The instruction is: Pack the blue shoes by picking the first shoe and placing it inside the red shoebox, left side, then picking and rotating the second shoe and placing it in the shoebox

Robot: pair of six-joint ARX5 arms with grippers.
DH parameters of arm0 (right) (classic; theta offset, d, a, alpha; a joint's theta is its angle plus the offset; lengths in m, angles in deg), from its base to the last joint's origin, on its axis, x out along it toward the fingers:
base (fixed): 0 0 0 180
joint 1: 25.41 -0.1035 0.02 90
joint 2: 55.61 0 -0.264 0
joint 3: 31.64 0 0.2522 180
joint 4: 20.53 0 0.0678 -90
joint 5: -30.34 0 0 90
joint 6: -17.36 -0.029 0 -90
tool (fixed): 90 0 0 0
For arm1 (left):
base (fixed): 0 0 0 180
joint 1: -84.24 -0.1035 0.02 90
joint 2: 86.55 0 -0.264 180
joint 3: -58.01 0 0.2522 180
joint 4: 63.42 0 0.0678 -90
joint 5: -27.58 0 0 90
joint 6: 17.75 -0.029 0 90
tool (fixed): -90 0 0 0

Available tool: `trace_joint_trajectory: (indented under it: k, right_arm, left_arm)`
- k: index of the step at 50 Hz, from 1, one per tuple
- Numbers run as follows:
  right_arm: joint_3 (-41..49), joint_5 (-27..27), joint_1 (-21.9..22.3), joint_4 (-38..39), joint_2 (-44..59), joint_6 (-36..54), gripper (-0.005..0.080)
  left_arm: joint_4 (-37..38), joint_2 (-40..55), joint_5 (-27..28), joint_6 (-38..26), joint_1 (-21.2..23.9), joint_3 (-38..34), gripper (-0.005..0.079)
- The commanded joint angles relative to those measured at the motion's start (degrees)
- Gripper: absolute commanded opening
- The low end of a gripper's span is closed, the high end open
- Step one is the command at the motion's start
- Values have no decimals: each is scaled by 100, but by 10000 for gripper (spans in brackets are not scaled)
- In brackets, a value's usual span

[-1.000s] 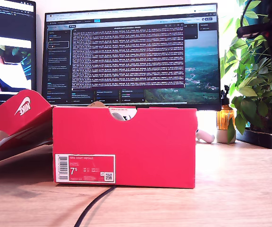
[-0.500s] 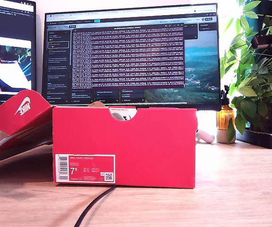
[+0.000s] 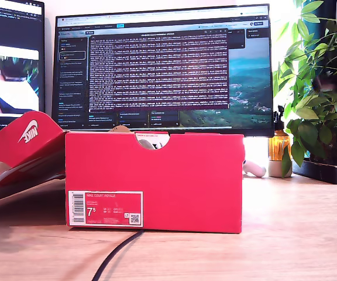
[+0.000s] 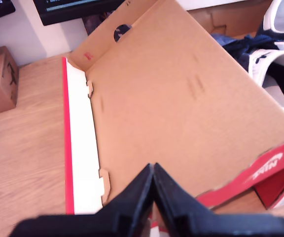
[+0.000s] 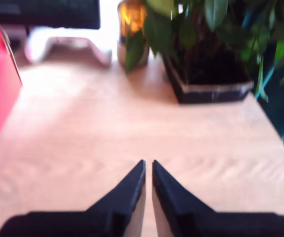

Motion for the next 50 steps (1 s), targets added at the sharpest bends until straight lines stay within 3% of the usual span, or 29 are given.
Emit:
trace_joint_trajectory:
  k: [1,14,29,50]
  right_arm:
    - [350,17,-13,70,-24,-7,-8]
    - [1086,-26,24,402,-153,-352,-8]
    - [1945,-225,24,341,-1049,-680,-8]
    - [2153,-516,20,-680,-2946,-632,-8]
  left_arm:
    - [-153,-20,11,28,-81,-199,-11]
    - [-348,-28,229,140,-195,-544,-11]
    - [-361,-328,243,291,-229,-905,-11]
    - [-271,-1259,221,688,-232,-1709,-11]
